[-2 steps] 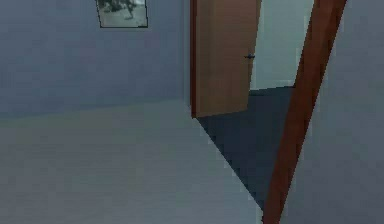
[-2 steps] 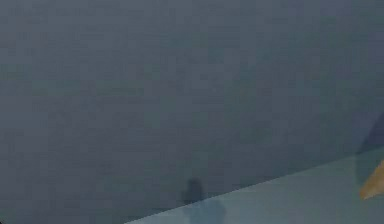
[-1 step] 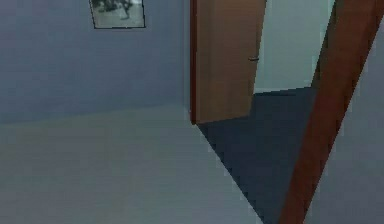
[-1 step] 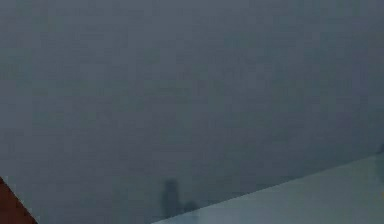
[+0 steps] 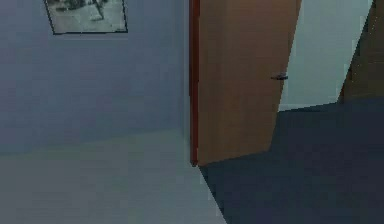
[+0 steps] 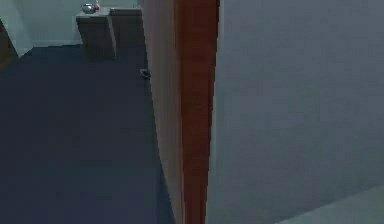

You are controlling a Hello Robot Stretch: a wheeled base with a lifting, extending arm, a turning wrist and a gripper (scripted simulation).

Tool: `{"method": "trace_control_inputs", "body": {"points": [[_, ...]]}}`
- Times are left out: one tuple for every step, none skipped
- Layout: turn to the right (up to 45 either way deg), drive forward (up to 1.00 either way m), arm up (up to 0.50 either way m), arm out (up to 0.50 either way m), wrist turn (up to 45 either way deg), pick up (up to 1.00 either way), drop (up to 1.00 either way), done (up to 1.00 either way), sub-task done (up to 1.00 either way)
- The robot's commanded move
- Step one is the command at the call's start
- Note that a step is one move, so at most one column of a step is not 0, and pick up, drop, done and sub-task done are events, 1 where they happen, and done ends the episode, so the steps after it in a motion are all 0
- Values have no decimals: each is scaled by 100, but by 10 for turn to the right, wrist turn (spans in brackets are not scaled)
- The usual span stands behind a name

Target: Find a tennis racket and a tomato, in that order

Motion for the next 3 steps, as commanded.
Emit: {"method": "trace_control_inputs", "body": {"points": [[450,0,0,0,0,0,0,0,0],[60,0,0,0,0,0,0,0,0],[0,100,0,0,0,0,0,0,0]]}}
